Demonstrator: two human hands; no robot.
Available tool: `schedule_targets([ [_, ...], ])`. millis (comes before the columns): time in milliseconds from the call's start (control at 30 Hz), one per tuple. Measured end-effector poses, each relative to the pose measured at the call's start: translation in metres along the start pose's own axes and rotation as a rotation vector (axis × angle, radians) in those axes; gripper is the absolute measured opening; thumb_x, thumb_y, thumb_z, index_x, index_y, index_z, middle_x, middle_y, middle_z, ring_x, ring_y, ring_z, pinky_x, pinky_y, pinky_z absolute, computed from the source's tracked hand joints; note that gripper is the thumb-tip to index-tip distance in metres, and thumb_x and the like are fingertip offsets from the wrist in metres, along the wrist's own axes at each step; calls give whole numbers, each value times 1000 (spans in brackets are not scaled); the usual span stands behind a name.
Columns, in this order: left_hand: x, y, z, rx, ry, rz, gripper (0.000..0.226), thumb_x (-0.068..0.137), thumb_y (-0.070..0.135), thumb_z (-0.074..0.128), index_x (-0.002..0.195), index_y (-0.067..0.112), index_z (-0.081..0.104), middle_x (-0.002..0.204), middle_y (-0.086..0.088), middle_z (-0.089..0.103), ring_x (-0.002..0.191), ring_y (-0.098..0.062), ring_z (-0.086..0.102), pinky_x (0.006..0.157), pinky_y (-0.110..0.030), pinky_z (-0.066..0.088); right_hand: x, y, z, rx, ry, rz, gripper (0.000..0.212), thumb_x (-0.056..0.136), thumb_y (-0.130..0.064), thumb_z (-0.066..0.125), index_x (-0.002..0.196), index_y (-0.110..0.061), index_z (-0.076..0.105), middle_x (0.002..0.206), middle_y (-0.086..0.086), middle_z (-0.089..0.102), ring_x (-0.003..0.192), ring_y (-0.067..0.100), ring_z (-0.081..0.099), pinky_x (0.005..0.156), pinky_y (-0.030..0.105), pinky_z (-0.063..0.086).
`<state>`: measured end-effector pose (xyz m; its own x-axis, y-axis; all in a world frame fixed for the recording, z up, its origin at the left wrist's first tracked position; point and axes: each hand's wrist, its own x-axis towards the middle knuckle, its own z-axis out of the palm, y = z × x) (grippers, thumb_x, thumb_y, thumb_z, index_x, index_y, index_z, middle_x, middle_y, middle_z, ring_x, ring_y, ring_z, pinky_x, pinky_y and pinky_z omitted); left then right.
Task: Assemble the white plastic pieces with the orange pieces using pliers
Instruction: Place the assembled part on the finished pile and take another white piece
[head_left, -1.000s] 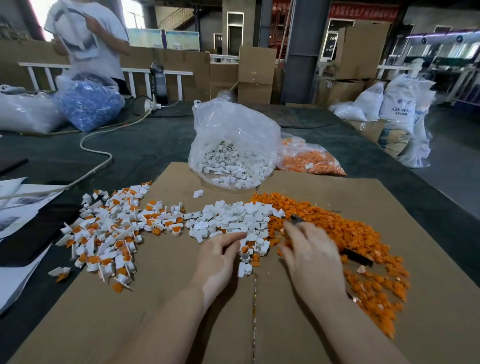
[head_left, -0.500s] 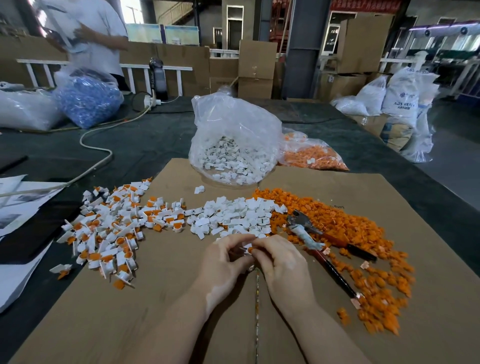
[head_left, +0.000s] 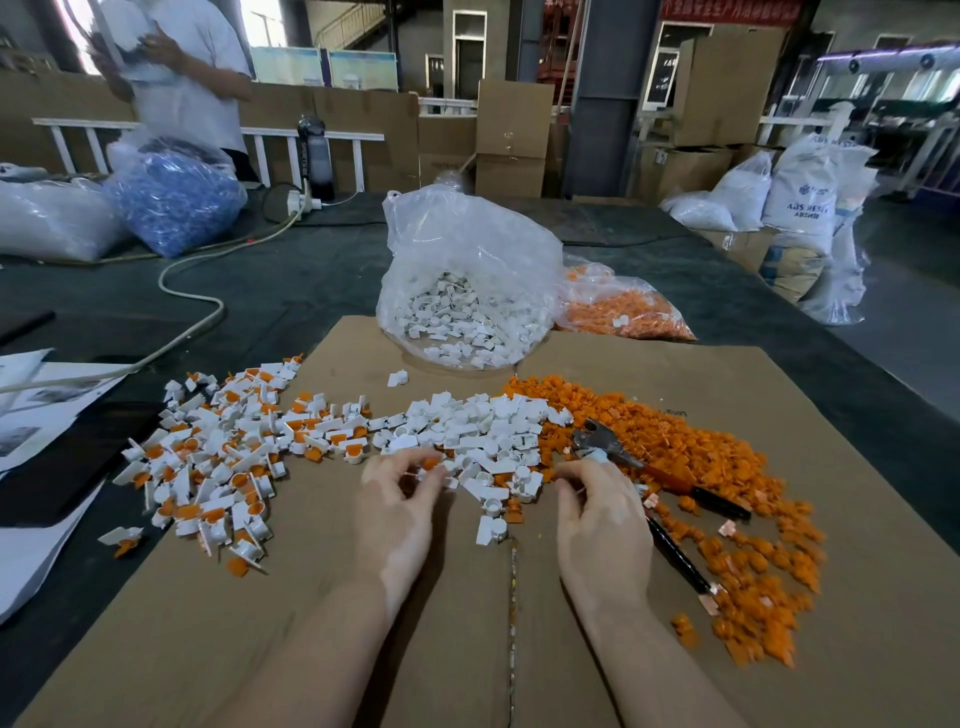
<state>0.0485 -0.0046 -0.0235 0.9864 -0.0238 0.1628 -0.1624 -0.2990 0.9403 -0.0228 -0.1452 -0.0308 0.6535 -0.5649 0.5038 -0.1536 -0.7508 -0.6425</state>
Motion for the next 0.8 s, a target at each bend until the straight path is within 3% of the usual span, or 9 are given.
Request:
schedule_targets([
  [167, 23, -11, -21, 242, 159, -21, 18, 90, 13, 58, 105, 12, 67, 110, -5, 48, 90, -10, 43, 84, -13, 29, 1, 2, 2, -52, -25, 58, 16, 89, -4, 57, 97, -12, 69, 99, -1, 66, 99, 14, 55, 80, 20, 38],
  [267, 33, -17, -34, 361, 211, -53, 24, 92, 10, 53, 111, 14, 67, 118, -9, 46, 106, -21, 46, 93, -25, 34, 2, 4, 3, -80, -68, 67, 22, 91, -5, 52, 104, -12, 68, 107, -1, 65, 109, 14, 52, 88, 25, 42],
  [367, 35, -18, -38, 456, 243, -74, 34, 92, 2, 48, 120, 16, 63, 129, -13, 43, 125, -29, 31, 106, -35, 28, 3, 6, 5, -130, -114, 71, 29, 94, -5, 47, 114, -13, 66, 118, 0, 61, 117, 14, 48, 96, 28, 40],
  [533, 27, -15, -36, 561, 257, 41, 44, 87, 3, 54, 127, 22, 55, 131, -9, 43, 125, -26, 26, 106, -42, 24, 3, 8, 8, -189, -136, 86, 33, 95, -8, 48, 126, -14, 58, 127, 1, 55, 123, 14, 43, 101, 27, 36],
  [600, 22, -14, -34, 552, 194, 149, 36, 87, 10, 60, 121, 22, 59, 122, -4, 47, 120, -22, 33, 101, -37, 30, 4, 8, 10, -218, -149, 84, 32, 96, -18, 51, 126, -16, 58, 127, 0, 54, 123, 14, 42, 101, 27, 36],
  [700, 14, -9, -27, 469, -12, 269, 14, 87, 20, 62, 100, 19, 68, 96, 8, 52, 99, -14, 49, 80, -18, 32, 5, 9, 12, -233, -174, 86, 29, 94, -23, 54, 122, -16, 61, 123, 1, 57, 119, 16, 44, 98, 30, 38],
  [800, 5, -6, -16, 493, -209, 323, 18, 87, 37, 60, 94, 24, 70, 86, 16, 52, 87, -4, 50, 69, -14, 33, 4, 9, 12, -222, -156, 81, 25, 94, -20, 55, 116, -13, 65, 117, 4, 60, 113, 19, 49, 94, 31, 41],
])
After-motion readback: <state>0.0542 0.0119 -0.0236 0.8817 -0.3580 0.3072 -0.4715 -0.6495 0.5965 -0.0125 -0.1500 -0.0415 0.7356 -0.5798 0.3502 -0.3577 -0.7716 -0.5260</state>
